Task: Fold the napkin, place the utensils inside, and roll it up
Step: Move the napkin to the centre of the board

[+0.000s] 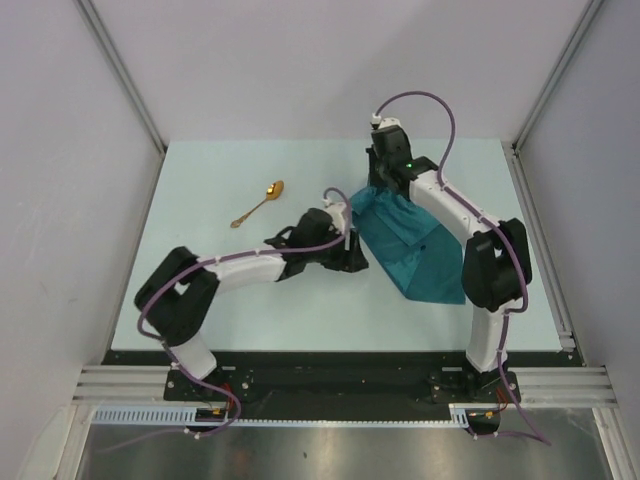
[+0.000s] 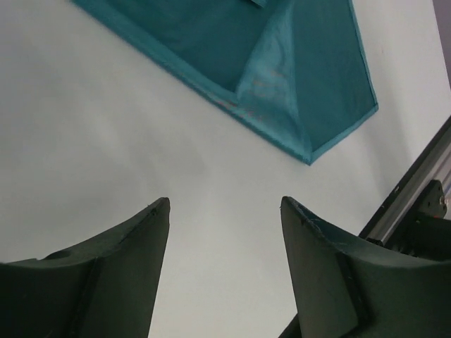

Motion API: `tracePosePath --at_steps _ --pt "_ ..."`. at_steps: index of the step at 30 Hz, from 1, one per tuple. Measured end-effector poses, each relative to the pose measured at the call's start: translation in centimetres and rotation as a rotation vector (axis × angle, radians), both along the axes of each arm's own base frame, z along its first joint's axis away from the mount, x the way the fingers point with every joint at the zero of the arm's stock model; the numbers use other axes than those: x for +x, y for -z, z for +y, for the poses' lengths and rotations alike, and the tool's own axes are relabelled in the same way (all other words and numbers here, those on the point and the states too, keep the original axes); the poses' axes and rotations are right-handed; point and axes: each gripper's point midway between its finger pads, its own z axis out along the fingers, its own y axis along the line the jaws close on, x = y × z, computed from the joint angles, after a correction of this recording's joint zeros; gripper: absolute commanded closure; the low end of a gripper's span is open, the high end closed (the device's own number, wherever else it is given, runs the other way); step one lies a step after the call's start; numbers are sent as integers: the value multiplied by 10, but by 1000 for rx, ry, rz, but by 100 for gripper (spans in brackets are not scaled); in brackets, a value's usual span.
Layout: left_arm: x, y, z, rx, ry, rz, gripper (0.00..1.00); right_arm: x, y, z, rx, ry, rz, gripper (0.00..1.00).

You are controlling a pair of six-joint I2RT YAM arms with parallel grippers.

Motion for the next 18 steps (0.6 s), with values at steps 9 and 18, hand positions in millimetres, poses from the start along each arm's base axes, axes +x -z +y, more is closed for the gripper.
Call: tracePosePath --at_steps 9,18 --pt "-13 -3 -118 42 184 -140 46 -3 47 -79 77 137 114 100" --pt "13 65 -114 259 92 -128 45 -16 57 -100 166 152 150 100"
